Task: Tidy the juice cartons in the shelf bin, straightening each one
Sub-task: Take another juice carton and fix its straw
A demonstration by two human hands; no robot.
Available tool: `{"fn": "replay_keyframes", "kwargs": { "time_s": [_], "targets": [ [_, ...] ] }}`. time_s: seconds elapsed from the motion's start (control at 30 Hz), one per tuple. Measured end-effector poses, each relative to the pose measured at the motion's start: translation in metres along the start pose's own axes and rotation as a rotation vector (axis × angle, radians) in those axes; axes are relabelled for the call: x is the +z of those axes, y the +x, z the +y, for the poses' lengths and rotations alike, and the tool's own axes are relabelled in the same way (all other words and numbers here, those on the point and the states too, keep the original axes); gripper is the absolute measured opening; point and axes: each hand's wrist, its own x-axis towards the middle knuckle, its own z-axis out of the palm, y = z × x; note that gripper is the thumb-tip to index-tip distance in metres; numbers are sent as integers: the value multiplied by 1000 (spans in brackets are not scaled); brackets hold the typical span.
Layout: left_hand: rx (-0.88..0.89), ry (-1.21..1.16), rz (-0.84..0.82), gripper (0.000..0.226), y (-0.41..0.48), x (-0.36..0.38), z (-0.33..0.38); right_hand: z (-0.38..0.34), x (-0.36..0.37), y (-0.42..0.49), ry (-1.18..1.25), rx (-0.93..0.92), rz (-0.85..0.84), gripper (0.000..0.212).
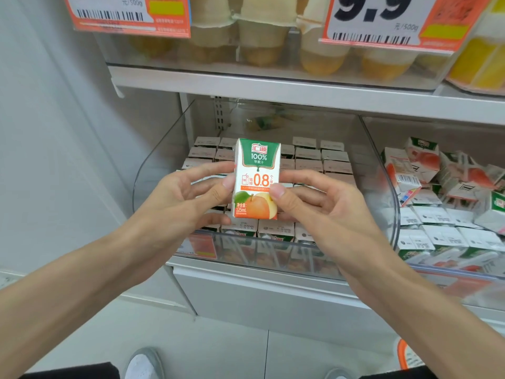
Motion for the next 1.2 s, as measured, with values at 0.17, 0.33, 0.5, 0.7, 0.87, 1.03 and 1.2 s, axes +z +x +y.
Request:
{"fn": "replay_keyframes", "kwargs": {
  "time_s": [0.17,0.33,0.5,0.7,0.87,1.03,1.2],
  "targets": [
    [-28,-9,-186,41,-1,5,-2,2,2,1,34,12,-33,18],
    [-42,-62,-223,41,-4,11,-4,3,2,2,-129,-46,-13,34],
    [-58,-74,-159,41,-3,12,-2,5,0,4,-120,-21,-17,45],
    [-70,-105,-64,33,-4,11,2,1,-3,2,-47,-51,4,22],
    [-79,-123,13,36,-4,14,0,0,-2,2,-23,-67,-2,27],
    [-55,-71,-34,40,-5,13,2,1,1,2,-13,11,-5,24],
    [-61,-105,-28,30,-4,10,4,0,0,2,21,57,14,16]
  ]
}}
